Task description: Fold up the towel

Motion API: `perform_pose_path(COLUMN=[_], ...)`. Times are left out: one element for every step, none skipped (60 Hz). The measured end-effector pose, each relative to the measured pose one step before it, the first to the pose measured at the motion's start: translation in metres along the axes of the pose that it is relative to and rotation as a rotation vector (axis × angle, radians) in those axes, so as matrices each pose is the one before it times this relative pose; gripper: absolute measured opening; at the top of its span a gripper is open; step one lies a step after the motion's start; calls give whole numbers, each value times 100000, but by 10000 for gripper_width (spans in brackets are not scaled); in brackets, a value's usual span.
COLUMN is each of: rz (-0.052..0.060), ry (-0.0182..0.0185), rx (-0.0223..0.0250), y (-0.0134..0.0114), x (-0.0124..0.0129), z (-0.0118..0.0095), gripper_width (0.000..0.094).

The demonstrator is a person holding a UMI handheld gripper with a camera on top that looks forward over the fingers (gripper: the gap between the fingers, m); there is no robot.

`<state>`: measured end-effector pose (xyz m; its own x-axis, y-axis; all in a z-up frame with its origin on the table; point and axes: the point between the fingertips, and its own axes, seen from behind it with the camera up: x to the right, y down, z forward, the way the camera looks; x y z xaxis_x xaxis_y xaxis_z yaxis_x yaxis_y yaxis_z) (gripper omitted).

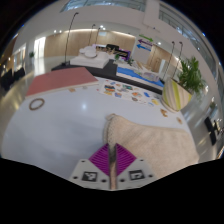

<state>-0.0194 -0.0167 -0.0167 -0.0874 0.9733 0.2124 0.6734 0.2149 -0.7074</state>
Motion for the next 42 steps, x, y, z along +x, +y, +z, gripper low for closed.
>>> perform_pose_path(rz=[-1704,-666,27,213,463,792,1132,1526,1848,2105,2279,2157,1965,1629,1466,1569,1396,1252,1028,881,888,877,843,735,527,318,259,420,255,-27,-287,-468,-542,-596,-471,-309,-92,131,138,43,-77,-212], ry=[1884,47,-128,-249,-339,-531,-784,-929,-1102,-1163,-1018,-1601,-1011,-843,-543,442,158,-991,-734,-697,-360,548,22,26,-81,-52,269,302,159,38,55,336,653,770,695,467,389,381,290,172,97,360], rx=[-26,469,479,-438,-62,29,-97,-167,-224,-272,-73,-25,230,240,465,924,965,847,854,914,971,1066,937,876,767,677,849,591,617,685,639,401,167,162,-377,-199,-244,-266,-346,-427,-331,-582], y=[190,-23,-73,-179,40,-8,-30,-60,-96,-158,-277,-415,-384,-424,-528,-542,-671,-667,-671,-697,-722,-742,-598,-635,-598,-530,-572,-429,-428,-413,-352,-226,-104,71,-171,81,132,210,293,350,427,372], x=[226,-76,-114,236,-80,-82,-61,-40,-2,75,93,471,226,337,493,337,475,982,589,700,802,606,1054,1009,973,988,1019,1061,1055,1076,1074,1125,1191,1315,1115,1107,1042,1019,937,845,772,819], z=[117,-24,8,23,-2,-8,-44,-70,-109,-182,-206,-397,-286,-322,-386,-268,-321,-589,-495,-503,-458,-372,-503,-472,-445,-407,-99,-456,-265,-236,-174,-154,-107,-121,-8,-23,25,117,160,170,630,277], gripper_width=[27,27,25,16,11,9,7,6,6,5,5,5,6,6,4,4,5,4,4,4,4,4,4,4,5,5,5,5,6,5,5,5,5,3,4,5,4,4,4,4,5,7])
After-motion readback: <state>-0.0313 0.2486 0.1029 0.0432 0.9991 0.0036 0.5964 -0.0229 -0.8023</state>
